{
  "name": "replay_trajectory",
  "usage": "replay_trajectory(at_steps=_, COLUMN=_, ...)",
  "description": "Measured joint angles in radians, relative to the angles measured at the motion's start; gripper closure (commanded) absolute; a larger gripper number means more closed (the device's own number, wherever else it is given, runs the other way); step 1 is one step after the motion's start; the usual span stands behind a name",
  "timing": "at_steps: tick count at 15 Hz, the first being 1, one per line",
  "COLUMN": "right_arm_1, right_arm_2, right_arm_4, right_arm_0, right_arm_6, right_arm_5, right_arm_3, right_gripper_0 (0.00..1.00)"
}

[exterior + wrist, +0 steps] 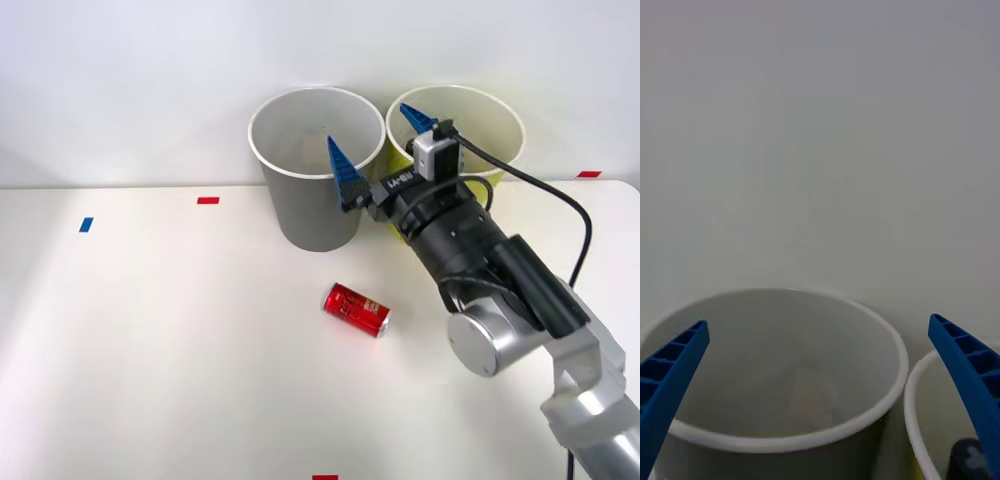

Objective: Put cans in the gray bin, plastic bottles in the light green bin

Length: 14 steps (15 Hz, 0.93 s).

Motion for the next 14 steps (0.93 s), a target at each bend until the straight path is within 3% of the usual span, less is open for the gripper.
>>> replay_trajectory(at_steps=5, right_arm_1=-0.067, right_arm_2=-0.003, right_arm_4=-0.018, right_arm_0=0.279, right_arm_6=-0.02, right_arm_5=-0.053, right_arm_3=-0.13, right_gripper_0=0.0)
replay_trajectory(at_steps=9, right_arm_1=-0.027, right_arm_2=-0.076, right_arm_4=-0.036, right_arm_0=0.484, right_arm_6=-0.036, right_arm_5=-0.142, right_arm_3=-0.137, right_gripper_0=0.0)
replay_trajectory(at_steps=14, right_arm_1=0.059, right_arm_2=-0.178, right_arm_4=-0.036, right_arm_0=0.616, right_arm_6=-0.037, right_arm_5=-0.169, right_arm_3=-0.137, right_gripper_0=0.0)
